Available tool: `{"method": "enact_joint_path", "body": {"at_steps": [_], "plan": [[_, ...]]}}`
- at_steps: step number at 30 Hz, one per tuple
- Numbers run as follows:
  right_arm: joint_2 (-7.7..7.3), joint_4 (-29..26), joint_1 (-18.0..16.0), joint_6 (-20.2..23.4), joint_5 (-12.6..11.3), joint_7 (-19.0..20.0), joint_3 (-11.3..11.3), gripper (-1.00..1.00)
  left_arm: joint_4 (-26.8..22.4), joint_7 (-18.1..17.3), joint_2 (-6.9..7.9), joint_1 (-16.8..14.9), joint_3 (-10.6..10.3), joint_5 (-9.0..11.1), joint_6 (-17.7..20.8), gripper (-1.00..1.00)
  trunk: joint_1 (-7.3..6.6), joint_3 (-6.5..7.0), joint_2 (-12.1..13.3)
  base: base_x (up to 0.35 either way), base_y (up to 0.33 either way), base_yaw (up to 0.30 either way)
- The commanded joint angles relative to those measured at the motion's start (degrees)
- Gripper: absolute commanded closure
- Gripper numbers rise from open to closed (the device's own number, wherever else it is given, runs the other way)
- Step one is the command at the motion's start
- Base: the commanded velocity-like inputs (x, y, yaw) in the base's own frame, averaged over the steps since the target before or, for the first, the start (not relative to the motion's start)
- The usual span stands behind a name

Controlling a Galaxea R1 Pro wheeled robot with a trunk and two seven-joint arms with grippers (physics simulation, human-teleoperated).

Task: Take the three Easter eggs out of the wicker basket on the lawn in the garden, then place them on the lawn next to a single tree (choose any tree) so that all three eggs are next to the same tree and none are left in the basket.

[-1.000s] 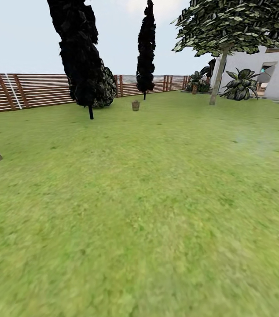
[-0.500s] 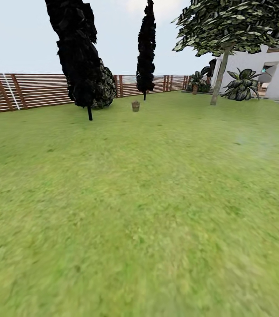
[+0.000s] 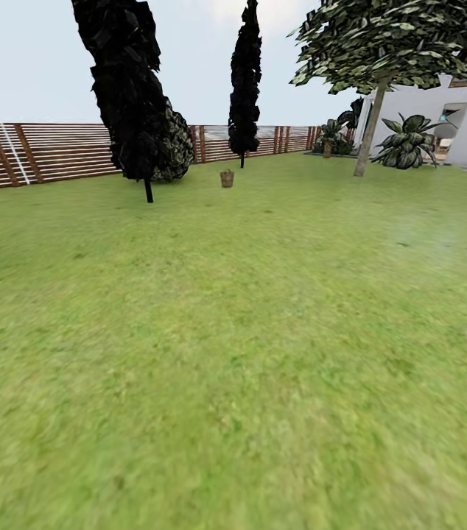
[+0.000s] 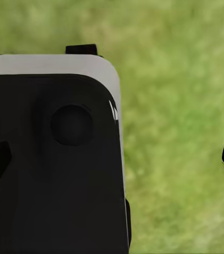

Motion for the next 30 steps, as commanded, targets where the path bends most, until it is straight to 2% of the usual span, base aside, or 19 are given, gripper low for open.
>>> {"method": "enact_joint_path", "body": {"at_steps": [1, 30], "plan": [[0.02, 0.0, 0.0, -0.3, -0.1, 0.0, -0.3, -1.00, -0.1, 0.0, -0.02, 0.0, 0.0, 0.2, 0.0, -1.00, 0.04, -0.04, 0.0, 0.341, 0.000, 0.000], [0.02, 0.1, 0.0, -0.3, -0.1, 0.0, -0.3, -1.00, 0.0, 0.0, -0.03, 0.0, 0.1, 0.2, 0.0, -1.00, 0.04, -0.04, 0.0, 0.341, 0.000, 0.000]]}}
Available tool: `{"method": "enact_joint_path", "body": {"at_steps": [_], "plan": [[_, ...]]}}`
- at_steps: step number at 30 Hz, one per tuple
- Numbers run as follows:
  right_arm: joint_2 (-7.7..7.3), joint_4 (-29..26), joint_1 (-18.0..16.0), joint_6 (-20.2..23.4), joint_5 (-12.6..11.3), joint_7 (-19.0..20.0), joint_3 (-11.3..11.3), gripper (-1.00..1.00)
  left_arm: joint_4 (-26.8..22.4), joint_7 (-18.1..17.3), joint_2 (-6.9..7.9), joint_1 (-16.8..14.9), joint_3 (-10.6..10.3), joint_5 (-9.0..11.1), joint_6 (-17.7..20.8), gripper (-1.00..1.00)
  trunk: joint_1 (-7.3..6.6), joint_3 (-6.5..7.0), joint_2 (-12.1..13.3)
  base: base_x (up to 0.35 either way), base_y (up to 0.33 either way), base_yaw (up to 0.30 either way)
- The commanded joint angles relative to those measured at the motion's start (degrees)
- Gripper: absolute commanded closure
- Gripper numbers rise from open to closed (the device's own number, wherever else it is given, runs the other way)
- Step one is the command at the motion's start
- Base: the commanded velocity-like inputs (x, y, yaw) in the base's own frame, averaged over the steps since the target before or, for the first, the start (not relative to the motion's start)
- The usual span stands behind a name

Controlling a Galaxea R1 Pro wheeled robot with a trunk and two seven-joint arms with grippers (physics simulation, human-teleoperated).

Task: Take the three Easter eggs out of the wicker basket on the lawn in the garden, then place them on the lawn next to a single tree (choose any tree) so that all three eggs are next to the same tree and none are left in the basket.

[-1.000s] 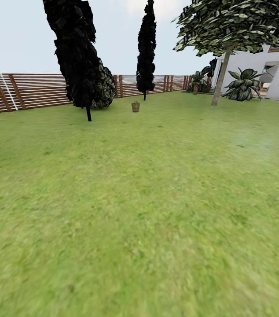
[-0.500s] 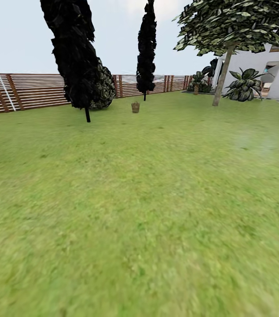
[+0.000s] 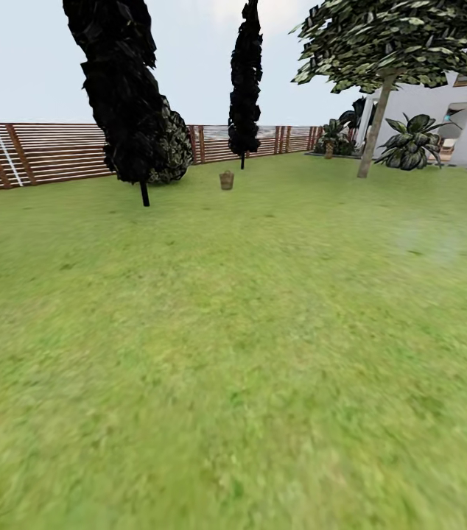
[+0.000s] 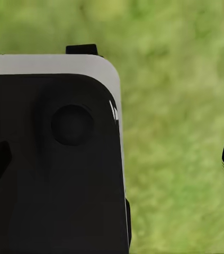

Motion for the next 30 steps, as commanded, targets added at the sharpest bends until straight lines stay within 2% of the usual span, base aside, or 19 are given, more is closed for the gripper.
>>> {"method": "enact_joint_path", "body": {"at_steps": [1, 30], "plan": [[0.01, 0.1, 0.0, -0.3, -0.1, 0.0, -0.3, -1.00, -0.1, 0.0, 0.00, 0.0, 0.0, 0.2, 0.0, -1.00, 0.04, -0.04, 0.0, 0.341, 0.000, 0.000], [0.38, 0.2, 0.0, -0.2, -0.2, 0.1, -0.4, -1.00, -0.1, 0.0, -0.01, 0.0, 0.0, 0.2, -0.1, -1.00, 0.04, -0.04, 0.0, 0.341, 0.000, 0.000]]}}
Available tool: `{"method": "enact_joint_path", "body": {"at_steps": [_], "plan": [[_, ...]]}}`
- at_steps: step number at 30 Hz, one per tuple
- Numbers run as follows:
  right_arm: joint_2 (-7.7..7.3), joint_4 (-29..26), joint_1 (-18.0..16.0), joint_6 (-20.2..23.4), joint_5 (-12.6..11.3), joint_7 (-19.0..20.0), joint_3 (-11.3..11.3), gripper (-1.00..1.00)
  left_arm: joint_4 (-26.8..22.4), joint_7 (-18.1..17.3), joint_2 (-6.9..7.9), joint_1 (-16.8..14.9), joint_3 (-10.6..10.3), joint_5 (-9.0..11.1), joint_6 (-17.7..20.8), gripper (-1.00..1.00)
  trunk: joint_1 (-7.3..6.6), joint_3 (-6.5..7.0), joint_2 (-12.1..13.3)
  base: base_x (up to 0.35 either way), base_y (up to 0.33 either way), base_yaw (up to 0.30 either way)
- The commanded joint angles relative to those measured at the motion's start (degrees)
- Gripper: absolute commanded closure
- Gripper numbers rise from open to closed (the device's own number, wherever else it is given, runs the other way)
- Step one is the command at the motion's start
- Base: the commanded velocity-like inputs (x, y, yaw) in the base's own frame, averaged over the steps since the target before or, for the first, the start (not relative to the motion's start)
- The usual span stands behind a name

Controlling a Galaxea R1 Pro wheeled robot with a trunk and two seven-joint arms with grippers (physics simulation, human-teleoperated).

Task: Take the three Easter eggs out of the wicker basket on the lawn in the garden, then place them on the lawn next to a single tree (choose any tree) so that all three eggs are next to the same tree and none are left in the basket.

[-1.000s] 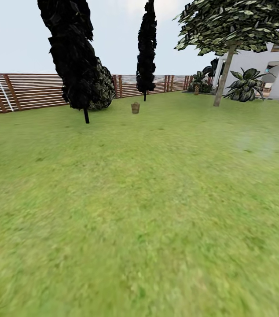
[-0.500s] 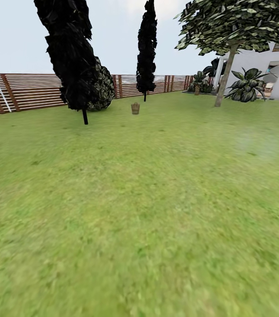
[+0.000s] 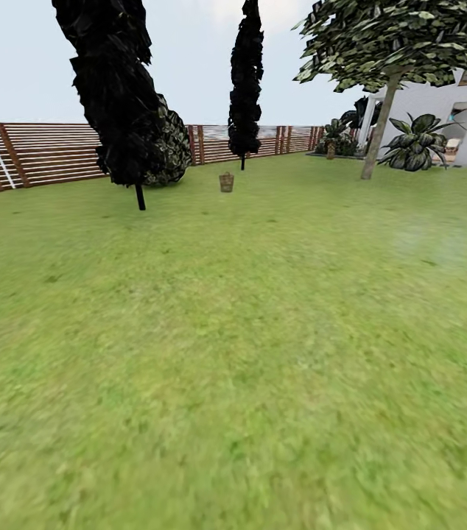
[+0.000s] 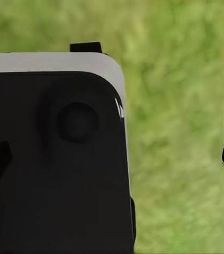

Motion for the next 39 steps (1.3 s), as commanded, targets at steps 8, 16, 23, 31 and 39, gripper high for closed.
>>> {"method": "enact_joint_path", "body": {"at_steps": [8, 16, 23, 31, 39], "plan": [[0.09, 0.2, -0.5, -0.2, 0.9, 0.5, 0.1, -1.00, -0.1, 0.1, -0.15, 0.1, 0.1, 0.3, -0.1, -1.00, 0.04, -0.04, 0.0, 0.170, 0.000, 0.000], [0.27, 0.5, -0.9, -0.3, 1.3, 0.3, 0.2, -1.00, -0.1, 0.1, -0.10, 0.1, 0.1, 0.4, -0.1, -1.00, 0.04, -0.04, 0.0, 0.031, 0.000, 0.000], [0.50, 0.6, -0.9, -0.3, 1.4, 0.3, 0.1, -1.00, -0.1, 0.1, -0.08, 0.1, 0.2, 0.4, 0.0, -1.00, 0.04, -0.04, 0.0, 0.297, 0.000, 0.000], [0.40, 0.6, -0.9, -0.4, 1.3, 0.2, 0.0, -1.00, -0.1, 0.1, -0.08, 0.1, 0.2, 0.4, 0.0, -1.00, 0.04, -0.04, 0.0, 0.339, 0.000, 0.000], [0.11, 0.5, -0.9, -0.5, 1.1, 0.1, -0.2, -1.00, -0.1, 0.1, -0.08, 0.1, 0.2, 0.4, 0.0, -1.00, 0.04, -0.04, 0.0, 0.340, 0.000, 0.000]]}}
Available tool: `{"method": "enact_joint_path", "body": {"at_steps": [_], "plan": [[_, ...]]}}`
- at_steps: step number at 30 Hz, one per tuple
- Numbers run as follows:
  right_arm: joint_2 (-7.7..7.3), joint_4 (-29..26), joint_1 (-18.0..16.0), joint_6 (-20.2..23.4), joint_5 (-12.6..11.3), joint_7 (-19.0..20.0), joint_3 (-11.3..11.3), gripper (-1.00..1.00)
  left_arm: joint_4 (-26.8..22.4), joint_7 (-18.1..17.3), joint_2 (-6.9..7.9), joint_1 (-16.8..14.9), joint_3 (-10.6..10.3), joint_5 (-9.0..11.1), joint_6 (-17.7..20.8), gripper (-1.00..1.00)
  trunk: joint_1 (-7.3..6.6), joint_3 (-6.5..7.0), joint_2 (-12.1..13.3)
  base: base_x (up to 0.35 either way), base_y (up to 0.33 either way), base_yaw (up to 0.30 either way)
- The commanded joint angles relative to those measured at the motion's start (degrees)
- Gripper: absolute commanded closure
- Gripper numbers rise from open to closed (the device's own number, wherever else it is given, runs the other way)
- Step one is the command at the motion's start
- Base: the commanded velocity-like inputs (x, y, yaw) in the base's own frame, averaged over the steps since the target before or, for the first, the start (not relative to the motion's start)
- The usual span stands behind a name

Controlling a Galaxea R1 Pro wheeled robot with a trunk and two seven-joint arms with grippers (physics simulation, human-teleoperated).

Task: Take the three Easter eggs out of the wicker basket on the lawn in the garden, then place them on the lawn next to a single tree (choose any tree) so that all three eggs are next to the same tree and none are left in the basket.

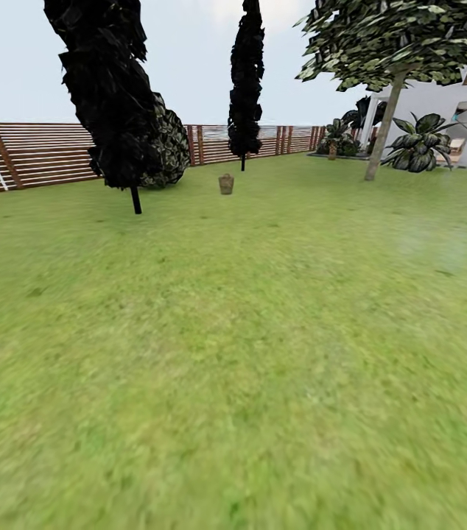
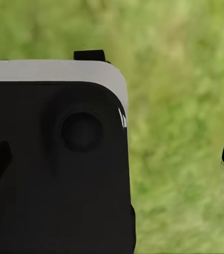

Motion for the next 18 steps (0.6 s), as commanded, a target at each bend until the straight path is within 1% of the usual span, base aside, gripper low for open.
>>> {"method": "enact_joint_path", "body": {"at_steps": [1, 18], "plan": [[-0.01, 0.0, 0.0, -0.2, 0.0, 0.0, -0.3, -1.00, -0.1, 0.0, -0.01, 0.0, 0.0, 0.2, 0.0, -1.00, 0.04, -0.04, 0.0, 0.340, 0.000, 0.000], [-0.07, 0.1, 0.0, -0.2, -0.2, 0.0, -0.2, -1.00, -0.1, 0.0, -0.01, 0.0, 0.0, 0.2, -0.1, -1.00, 0.04, -0.04, 0.0, 0.340, 0.000, 0.000]]}}
